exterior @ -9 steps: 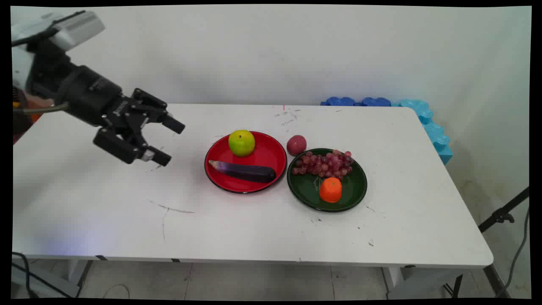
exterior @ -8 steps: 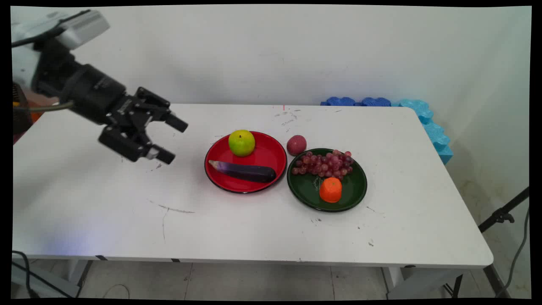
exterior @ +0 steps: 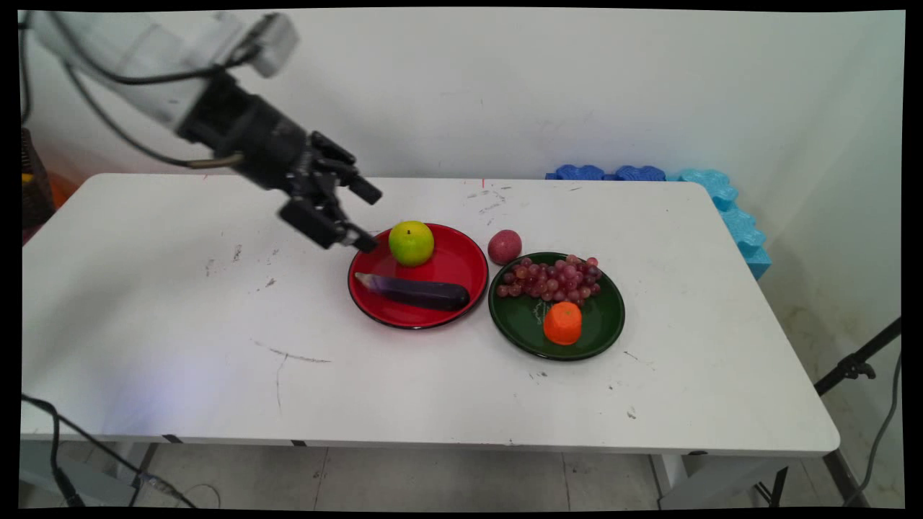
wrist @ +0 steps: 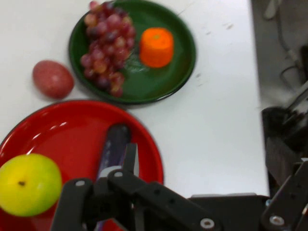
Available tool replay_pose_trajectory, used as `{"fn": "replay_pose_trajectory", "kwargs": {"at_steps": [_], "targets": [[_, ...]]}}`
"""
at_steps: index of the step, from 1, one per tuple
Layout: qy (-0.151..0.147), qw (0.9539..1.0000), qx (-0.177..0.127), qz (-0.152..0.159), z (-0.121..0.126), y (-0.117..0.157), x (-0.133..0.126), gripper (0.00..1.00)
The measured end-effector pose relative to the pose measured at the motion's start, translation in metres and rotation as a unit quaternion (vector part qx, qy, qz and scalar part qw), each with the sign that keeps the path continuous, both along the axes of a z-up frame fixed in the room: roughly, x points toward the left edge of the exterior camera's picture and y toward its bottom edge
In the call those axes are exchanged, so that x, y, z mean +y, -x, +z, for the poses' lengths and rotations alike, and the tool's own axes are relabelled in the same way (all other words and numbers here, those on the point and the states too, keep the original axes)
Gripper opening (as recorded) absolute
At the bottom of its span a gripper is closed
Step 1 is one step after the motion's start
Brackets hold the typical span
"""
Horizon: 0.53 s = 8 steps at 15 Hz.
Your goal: Pick up the eggplant from the red plate
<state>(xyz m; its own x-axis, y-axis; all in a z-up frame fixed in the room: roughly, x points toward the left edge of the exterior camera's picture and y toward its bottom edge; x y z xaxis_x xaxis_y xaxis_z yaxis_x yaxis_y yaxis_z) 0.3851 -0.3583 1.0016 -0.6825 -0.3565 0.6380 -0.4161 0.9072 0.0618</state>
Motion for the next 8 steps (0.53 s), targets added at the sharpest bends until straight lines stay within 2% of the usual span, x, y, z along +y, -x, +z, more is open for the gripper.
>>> {"fn": "replay_pose_trajectory", "kwargs": {"at_steps": [4,8], "targets": [[-0.003,0.9983,-0.056,0.012,-0.027,0.027,-0.036,1.00],[-0.009,0.9946,-0.103,-0.003,-0.060,0.048,-0.061,1.00]]}}
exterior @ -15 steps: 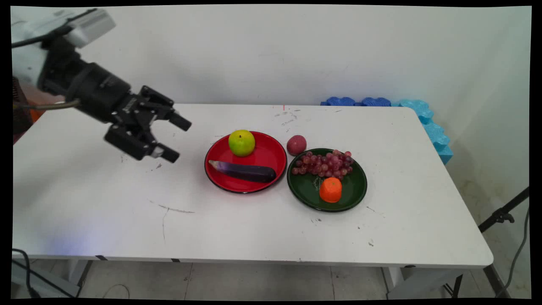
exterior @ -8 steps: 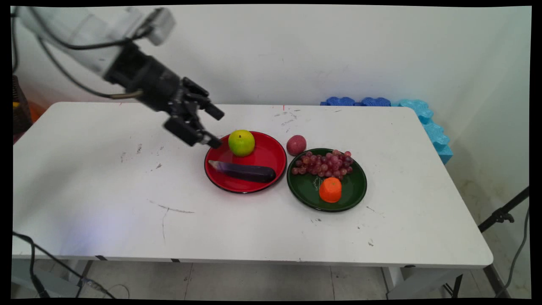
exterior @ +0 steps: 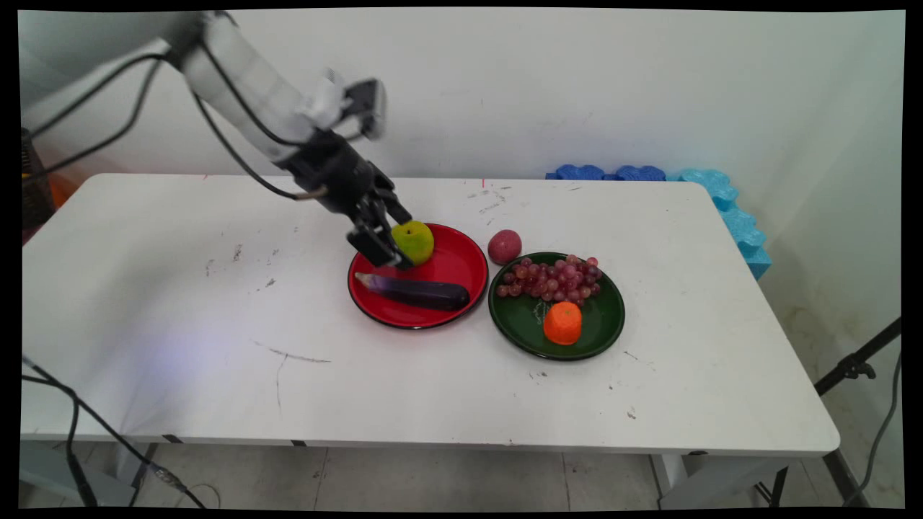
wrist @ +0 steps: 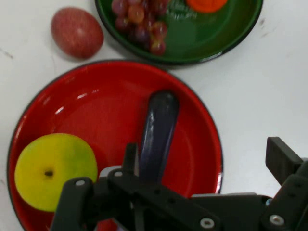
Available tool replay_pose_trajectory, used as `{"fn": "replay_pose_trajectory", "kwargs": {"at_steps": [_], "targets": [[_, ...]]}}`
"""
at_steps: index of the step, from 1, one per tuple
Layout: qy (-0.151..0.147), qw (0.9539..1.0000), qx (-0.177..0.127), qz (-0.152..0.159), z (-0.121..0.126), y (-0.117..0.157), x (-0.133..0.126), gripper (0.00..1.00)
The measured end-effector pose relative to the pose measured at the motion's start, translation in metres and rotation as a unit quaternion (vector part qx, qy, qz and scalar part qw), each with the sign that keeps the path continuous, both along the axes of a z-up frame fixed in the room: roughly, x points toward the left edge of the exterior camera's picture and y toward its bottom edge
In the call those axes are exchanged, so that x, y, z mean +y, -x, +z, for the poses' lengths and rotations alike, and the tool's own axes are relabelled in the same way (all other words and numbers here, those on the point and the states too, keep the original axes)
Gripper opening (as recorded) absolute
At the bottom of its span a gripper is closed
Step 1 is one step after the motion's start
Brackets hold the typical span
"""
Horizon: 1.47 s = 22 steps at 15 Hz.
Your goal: Pick up the eggplant from the red plate
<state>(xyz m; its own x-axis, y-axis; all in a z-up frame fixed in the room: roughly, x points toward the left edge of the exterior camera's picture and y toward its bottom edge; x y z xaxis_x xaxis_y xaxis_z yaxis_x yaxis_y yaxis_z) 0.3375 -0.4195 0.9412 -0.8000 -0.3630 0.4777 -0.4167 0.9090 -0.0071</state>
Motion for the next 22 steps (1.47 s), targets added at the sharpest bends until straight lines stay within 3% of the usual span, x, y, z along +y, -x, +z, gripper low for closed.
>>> {"fn": "replay_pose_trajectory", "kwargs": {"at_steps": [8,18,19,22], "targets": [[-0.015,0.9955,-0.078,-0.051,-0.071,0.033,-0.046,1.00],[-0.034,0.9894,-0.112,-0.086,-0.117,0.040,-0.063,1.00],[-0.033,0.9889,-0.113,-0.090,-0.120,0.041,-0.064,0.00],[-0.029,0.9877,-0.114,-0.103,-0.127,0.043,-0.063,0.00]]}}
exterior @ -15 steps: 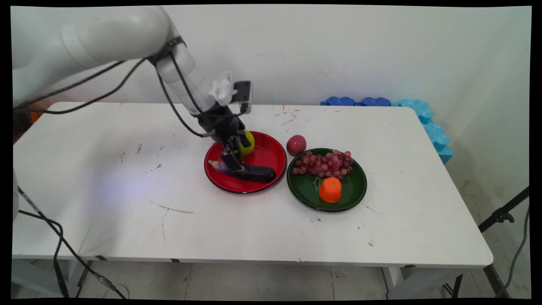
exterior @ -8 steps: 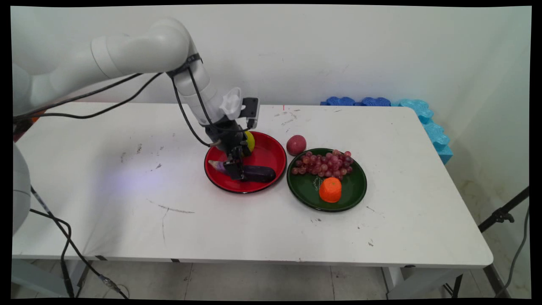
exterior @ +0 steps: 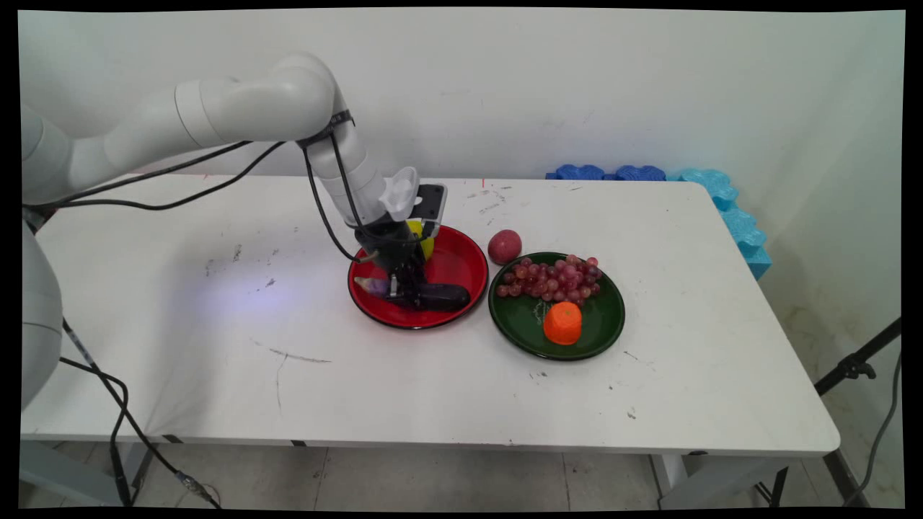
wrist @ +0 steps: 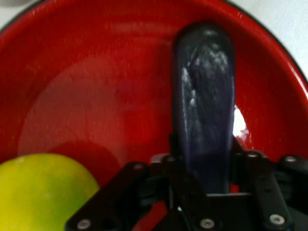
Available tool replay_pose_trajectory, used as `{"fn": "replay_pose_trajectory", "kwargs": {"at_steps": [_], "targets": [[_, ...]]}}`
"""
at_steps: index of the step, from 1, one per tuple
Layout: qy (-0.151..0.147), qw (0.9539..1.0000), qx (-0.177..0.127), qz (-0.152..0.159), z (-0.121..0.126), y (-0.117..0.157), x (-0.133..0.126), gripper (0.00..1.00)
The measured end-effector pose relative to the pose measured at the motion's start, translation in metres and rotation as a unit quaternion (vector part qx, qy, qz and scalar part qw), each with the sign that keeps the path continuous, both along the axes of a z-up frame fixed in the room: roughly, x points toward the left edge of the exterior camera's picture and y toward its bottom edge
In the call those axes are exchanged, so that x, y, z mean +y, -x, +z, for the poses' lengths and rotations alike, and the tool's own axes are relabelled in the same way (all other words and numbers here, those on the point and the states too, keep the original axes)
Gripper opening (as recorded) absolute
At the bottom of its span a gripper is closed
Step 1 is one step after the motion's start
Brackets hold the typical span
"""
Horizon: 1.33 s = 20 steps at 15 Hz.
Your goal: Place the picked object on the table
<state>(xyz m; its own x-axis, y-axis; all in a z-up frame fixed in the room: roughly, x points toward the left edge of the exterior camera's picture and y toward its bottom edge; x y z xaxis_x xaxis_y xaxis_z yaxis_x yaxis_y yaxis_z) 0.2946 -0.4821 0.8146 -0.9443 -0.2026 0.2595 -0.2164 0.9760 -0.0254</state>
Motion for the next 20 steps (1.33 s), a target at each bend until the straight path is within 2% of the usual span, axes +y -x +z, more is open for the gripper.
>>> {"fn": "replay_pose_trajectory", "kwargs": {"at_steps": [4,8,11,14,17,20], "targets": [[0.011,0.9998,0.015,-0.001,0.012,0.010,0.002,0.00],[0.020,0.9981,0.040,0.041,0.057,0.022,0.010,0.00],[0.029,0.9954,0.066,0.063,0.104,0.038,0.028,0.00],[0.030,0.9926,0.089,0.077,0.135,0.054,0.047,0.00],[0.025,0.9903,0.105,0.087,0.152,0.070,0.071,0.00],[0.020,0.9886,0.116,0.094,0.156,0.087,0.095,0.00]]}}
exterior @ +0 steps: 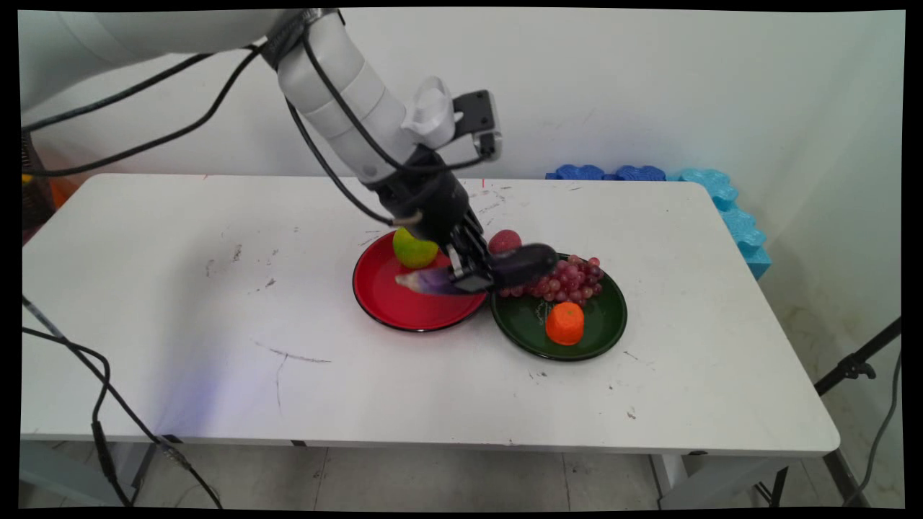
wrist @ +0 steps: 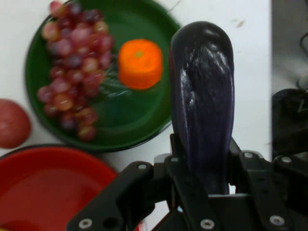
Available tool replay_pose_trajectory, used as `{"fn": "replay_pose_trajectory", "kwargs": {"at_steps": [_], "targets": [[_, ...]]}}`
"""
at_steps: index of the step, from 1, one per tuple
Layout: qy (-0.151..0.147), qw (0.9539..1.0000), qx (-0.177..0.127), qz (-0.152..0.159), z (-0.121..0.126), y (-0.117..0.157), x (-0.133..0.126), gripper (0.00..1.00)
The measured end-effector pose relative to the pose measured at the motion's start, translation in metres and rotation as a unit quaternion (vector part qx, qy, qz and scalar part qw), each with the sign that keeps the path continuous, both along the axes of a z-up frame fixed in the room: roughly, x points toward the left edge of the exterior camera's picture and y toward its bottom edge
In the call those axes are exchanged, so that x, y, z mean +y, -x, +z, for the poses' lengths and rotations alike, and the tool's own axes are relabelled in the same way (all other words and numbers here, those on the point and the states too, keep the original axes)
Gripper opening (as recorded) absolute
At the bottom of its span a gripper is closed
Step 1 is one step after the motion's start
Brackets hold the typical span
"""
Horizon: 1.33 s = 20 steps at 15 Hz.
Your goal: Place the picked object on the table
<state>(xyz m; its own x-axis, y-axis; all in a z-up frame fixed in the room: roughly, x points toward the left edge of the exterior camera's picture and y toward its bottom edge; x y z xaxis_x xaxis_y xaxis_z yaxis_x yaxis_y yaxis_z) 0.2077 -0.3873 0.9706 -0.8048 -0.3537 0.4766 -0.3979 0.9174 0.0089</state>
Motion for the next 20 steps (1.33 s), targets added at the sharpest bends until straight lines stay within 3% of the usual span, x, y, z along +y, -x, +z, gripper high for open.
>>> {"fn": "replay_pose_trajectory", "kwargs": {"at_steps": [5,10,20], "targets": [[-0.008,0.9999,0.008,0.004,-0.013,0.022,0.032,0.00],[-0.011,0.9999,0.009,0.007,-0.056,0.036,0.056,0.00],[-0.011,0.9998,0.008,0.012,-0.140,0.045,0.059,0.00]]}}
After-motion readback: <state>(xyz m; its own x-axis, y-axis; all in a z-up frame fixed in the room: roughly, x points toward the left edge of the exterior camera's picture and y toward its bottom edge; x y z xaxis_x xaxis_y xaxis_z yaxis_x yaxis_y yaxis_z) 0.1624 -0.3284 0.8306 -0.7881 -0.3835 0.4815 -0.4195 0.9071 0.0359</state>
